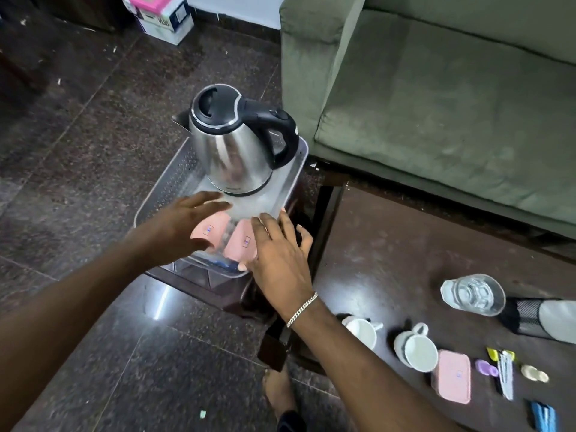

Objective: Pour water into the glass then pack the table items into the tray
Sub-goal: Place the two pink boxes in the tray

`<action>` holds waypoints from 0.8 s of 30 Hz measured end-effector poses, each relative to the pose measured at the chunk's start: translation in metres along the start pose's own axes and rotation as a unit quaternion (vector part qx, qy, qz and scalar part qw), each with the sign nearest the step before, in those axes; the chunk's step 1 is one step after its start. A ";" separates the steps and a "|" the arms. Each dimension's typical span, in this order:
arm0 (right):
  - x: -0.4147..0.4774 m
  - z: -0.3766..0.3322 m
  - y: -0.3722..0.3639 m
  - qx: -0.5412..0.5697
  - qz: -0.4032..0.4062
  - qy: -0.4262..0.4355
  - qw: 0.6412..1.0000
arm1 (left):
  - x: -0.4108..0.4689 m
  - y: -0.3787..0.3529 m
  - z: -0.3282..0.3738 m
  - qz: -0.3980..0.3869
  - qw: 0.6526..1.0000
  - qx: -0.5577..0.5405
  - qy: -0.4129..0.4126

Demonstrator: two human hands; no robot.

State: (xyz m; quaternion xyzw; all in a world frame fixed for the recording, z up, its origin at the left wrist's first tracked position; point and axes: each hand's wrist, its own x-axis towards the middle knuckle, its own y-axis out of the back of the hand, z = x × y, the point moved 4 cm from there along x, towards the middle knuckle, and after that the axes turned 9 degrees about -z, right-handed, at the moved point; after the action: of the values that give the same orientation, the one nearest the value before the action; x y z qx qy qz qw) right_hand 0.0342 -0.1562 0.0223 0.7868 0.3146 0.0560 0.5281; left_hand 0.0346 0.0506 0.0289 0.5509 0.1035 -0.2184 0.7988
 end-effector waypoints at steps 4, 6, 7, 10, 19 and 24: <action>-0.052 0.043 0.021 0.036 0.069 0.008 0.997 | -0.018 -0.011 0.062 0.107 0.993 -0.017 -0.036; -0.085 0.079 0.024 0.055 0.072 -0.001 0.996 | -0.019 -0.030 0.102 0.113 0.991 -0.054 -0.050; -0.100 0.098 0.023 0.064 0.067 -0.012 0.996 | -0.017 -0.042 0.120 0.104 0.991 -0.071 -0.054; -0.150 0.160 0.015 0.074 0.025 -0.080 0.994 | -0.005 -0.090 0.177 0.068 0.992 -0.087 -0.062; -0.245 0.263 -0.039 -0.075 -0.107 -0.220 0.967 | 0.028 -0.225 0.266 -0.119 0.992 -0.019 -0.028; -0.250 0.272 -0.049 -0.092 -0.082 -0.221 0.968 | 0.030 -0.255 0.273 -0.121 0.992 -0.023 -0.001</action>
State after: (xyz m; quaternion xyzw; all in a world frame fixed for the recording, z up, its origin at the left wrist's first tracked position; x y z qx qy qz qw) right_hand -0.0720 -0.4988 -0.0778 0.6992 0.2472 -0.1337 0.6573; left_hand -0.0774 -0.2848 -0.0948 0.5153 0.1737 -0.3115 0.7793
